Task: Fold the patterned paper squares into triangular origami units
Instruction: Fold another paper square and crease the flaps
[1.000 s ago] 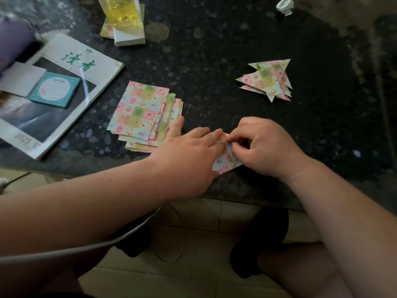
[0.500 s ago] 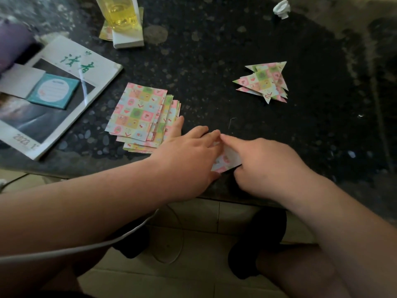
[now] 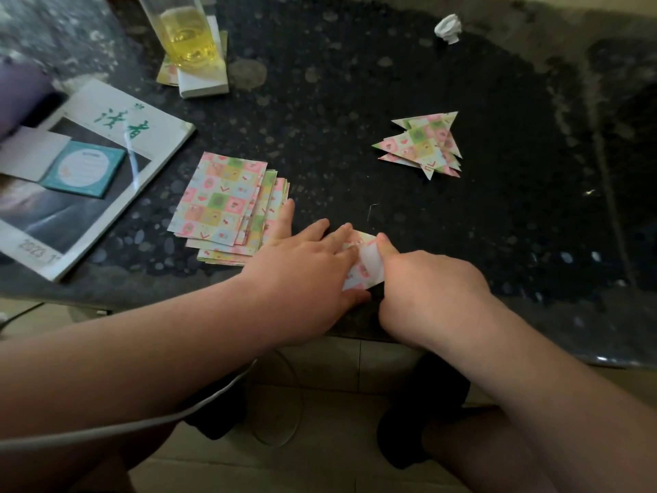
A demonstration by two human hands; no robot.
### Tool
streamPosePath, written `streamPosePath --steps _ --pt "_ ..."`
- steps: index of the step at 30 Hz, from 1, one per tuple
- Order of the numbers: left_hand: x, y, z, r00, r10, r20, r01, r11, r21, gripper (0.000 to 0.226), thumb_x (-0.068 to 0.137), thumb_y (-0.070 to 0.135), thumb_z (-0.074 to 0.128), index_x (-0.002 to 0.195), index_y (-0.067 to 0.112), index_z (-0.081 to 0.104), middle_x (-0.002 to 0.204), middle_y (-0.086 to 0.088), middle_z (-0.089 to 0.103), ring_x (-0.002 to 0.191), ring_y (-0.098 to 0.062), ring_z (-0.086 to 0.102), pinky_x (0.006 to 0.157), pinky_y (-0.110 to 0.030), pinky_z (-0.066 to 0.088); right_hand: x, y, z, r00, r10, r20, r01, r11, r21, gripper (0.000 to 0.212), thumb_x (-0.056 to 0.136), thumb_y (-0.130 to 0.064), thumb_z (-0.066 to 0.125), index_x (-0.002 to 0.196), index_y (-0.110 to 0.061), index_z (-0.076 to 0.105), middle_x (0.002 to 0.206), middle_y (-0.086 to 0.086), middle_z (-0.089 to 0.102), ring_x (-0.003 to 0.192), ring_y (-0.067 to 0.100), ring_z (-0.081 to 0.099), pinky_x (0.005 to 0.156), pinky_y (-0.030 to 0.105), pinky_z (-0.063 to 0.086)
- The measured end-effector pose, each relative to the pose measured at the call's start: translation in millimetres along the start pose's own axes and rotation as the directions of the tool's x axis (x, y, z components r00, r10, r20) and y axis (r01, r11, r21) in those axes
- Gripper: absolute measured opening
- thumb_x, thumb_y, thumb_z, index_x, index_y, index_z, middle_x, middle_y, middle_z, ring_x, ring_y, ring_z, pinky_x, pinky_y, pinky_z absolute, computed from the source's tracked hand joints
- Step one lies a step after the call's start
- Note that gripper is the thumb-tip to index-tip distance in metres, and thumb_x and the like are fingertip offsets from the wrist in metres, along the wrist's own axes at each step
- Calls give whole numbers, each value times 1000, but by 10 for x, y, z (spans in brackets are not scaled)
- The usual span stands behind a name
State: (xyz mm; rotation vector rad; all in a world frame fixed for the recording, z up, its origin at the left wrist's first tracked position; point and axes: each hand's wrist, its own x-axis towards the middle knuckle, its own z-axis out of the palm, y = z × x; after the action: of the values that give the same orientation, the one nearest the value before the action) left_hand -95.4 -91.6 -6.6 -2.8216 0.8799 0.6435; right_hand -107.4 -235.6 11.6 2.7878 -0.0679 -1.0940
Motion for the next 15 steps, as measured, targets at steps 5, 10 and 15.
streamPosePath --steps 5,10,15 --pt "-46 52 20 997 -79 4 79 997 20 78 93 77 10 160 36 12 171 -3 4 156 -31 1 120 -66 -9 14 -35 -24 999 -9 34 10 1000 -19 104 93 -34 63 163 -24 -14 123 7 58 98 24 62 86 45 58" --pt "-110 90 57 996 -53 -75 53 999 -6 83 87 72 6 157 29 24 162 1 19 149 -24 15 123 -59 2 25 -27 -41 998 -57 -8 57 998 -18 96 96 -33 57 164 -19 -9 107 4 52 93 24 56 81 42 56" --pt "-71 102 67 994 1 -105 -3 1000 -17 73 97 64 18 155 21 32 162 1 24 149 -21 19 123 -56 5 69 -25 -35 997 -81 -15 81 997 -14 96 94 -30 57 164 -18 -8 87 0 41 91 22 58 82 43 57"
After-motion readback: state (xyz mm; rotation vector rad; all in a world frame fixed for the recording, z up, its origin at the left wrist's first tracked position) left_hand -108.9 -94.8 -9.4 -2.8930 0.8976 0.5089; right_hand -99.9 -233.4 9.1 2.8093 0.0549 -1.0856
